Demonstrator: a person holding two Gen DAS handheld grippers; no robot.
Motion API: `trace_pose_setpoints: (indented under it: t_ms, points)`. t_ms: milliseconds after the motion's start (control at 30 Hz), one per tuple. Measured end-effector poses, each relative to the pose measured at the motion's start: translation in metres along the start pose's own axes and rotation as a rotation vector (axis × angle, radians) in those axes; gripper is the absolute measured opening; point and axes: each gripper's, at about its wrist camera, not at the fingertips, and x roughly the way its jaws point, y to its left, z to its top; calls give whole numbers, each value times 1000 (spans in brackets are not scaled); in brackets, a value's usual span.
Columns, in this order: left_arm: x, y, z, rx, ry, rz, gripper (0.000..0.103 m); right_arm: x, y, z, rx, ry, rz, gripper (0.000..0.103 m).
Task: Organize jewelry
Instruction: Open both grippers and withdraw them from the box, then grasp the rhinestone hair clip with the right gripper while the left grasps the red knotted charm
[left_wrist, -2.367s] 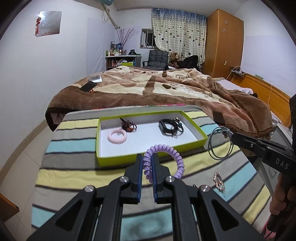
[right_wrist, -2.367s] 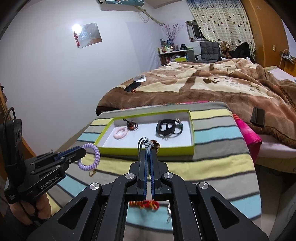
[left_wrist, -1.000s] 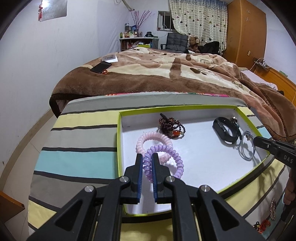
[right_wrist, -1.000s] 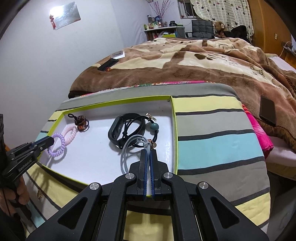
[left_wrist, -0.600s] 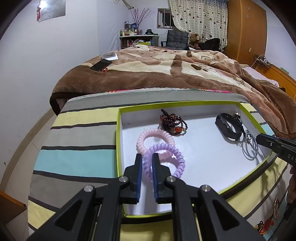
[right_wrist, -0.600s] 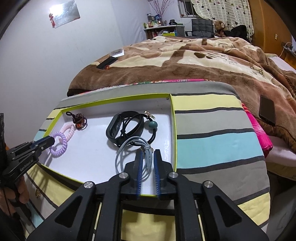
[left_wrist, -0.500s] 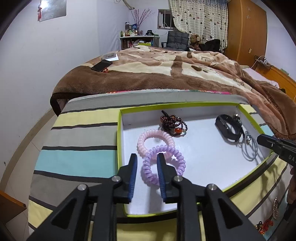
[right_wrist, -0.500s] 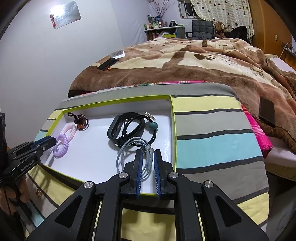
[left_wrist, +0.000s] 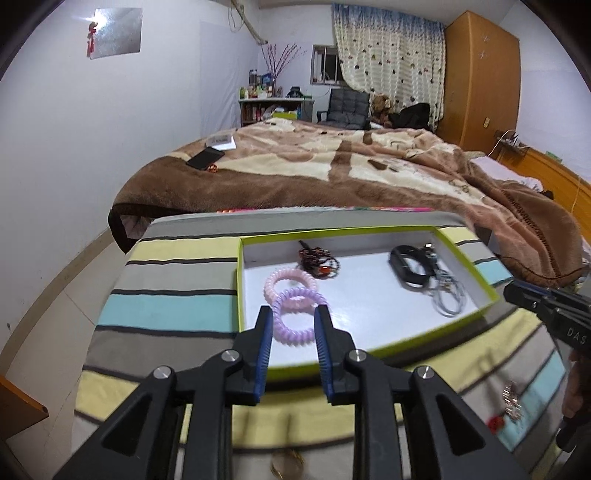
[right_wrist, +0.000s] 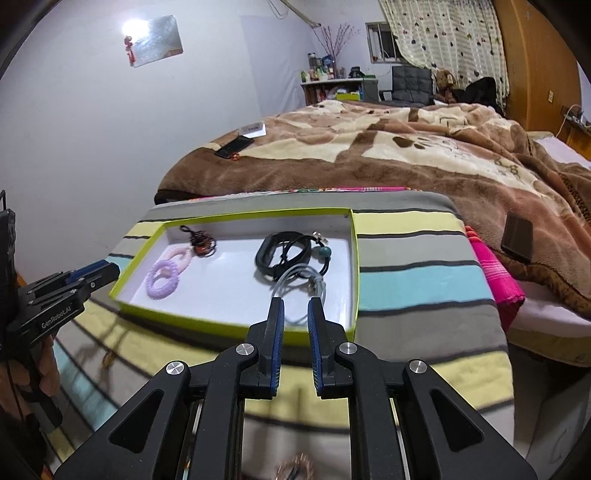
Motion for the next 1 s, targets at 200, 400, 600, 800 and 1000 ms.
trace_pose_setpoints:
  t_ms: [200, 400, 600, 800, 1000]
  points:
    - [-37, -14, -22, -7, -30, -32, 24, -40, 13, -24, -22, -39, 17, 13]
    - [-68, -28, -49, -4, -41, -57, 24, -76, 25, -49, -39, -75, 22, 14]
    - [-92, -35, -67, -1, -57, -62, 24, -98, 31, -73, -37, -84, 30, 14]
    - [-115, -41, -86, 15, -76, -67, 24, -113, 33, -94, -23, -83, 34, 14]
    - [-130, -45, -100, 12, -81, -81, 32, -120, 34, -110, -16, -71, 36, 14]
